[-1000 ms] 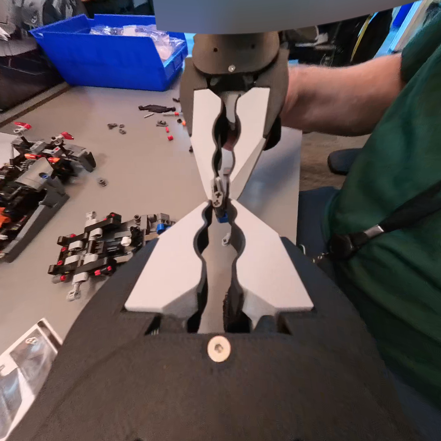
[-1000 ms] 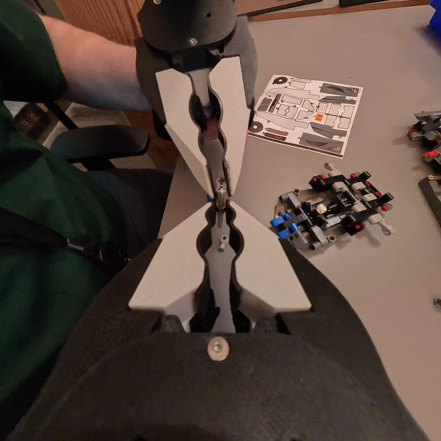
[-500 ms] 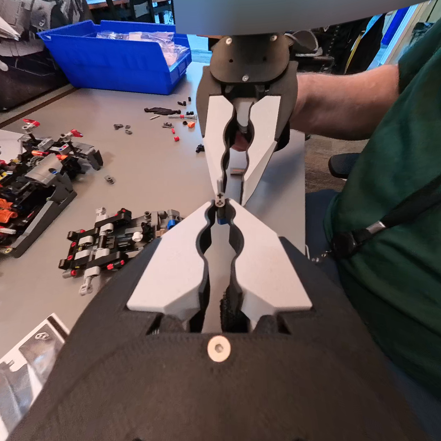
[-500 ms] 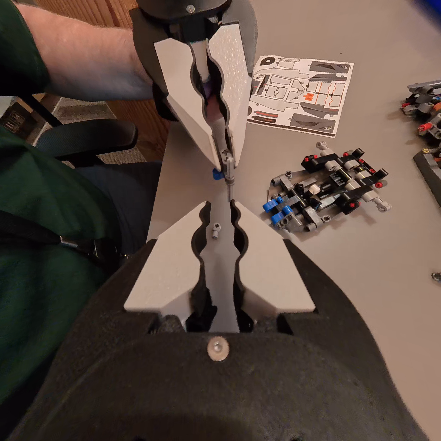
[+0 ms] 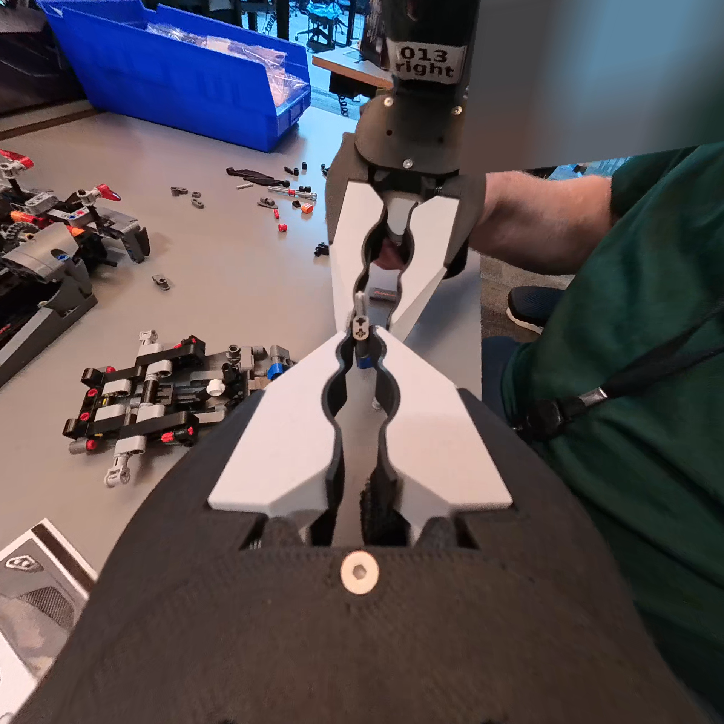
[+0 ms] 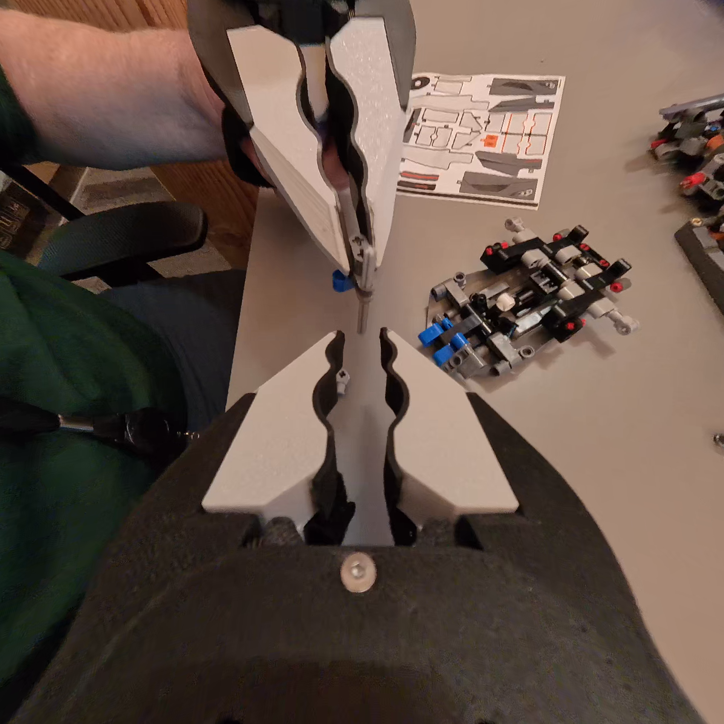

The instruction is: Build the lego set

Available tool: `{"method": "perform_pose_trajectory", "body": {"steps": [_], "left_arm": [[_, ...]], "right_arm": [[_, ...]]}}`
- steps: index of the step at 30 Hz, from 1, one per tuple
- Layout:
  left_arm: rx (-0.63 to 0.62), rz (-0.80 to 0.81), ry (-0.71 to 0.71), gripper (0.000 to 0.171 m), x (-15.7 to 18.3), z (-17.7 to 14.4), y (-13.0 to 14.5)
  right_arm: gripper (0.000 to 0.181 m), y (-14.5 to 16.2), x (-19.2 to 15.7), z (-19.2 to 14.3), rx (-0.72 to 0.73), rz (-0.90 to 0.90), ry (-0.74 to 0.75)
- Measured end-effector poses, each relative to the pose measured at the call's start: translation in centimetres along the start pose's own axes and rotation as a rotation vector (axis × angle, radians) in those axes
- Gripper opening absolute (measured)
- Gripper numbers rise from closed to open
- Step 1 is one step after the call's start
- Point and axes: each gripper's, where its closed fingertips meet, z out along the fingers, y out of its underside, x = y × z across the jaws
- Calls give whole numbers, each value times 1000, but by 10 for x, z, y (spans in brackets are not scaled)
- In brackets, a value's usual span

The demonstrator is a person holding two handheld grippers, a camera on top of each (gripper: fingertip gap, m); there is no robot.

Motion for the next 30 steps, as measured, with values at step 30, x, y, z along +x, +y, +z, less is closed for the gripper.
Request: {"method": "perform_pose_trajectory", "body": {"steps": [30], "left_arm": [[-165, -320, -46, 5, -14, -16, 59]], "right_arm": [[4, 51, -11, 22, -179, -48, 92]]}}
